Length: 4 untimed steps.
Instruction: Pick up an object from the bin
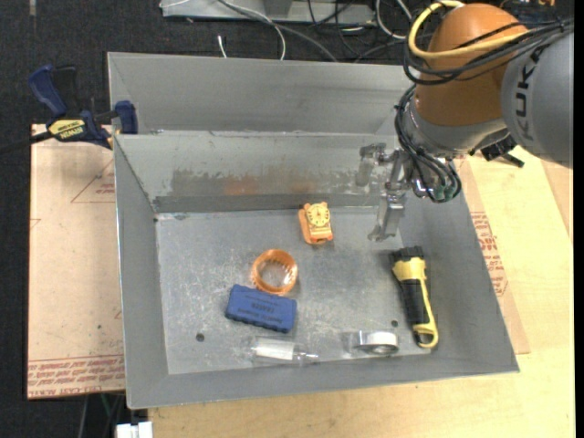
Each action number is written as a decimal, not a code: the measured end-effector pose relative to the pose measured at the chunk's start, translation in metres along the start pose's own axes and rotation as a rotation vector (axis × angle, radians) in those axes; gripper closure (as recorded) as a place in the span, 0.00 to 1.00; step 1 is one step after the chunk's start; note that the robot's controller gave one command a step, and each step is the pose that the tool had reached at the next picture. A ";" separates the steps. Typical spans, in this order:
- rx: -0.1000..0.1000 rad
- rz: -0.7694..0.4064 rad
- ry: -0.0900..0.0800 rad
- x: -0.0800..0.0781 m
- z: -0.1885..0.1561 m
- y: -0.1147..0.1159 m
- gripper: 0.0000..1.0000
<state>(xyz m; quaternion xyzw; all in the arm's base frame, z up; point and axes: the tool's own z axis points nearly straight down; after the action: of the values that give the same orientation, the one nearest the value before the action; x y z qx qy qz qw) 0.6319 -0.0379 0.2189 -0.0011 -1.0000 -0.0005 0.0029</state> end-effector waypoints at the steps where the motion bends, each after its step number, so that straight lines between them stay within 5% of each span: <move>1: 0.001 -0.001 -0.008 -0.001 -0.005 0.000 0.00; 2: -0.002 0.157 -0.012 -0.021 0.127 0.042 0.00; 3: 0.001 0.028 -0.027 -0.027 0.057 0.054 0.00; 4: -0.003 0.165 -0.015 -0.023 0.144 0.046 0.00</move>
Offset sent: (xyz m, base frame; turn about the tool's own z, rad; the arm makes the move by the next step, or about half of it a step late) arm 0.0213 0.0477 -0.1489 0.1803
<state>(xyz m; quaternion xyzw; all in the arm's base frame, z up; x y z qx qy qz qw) 0.6540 0.0081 0.0749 -0.0836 -0.9965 -0.0018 -0.0043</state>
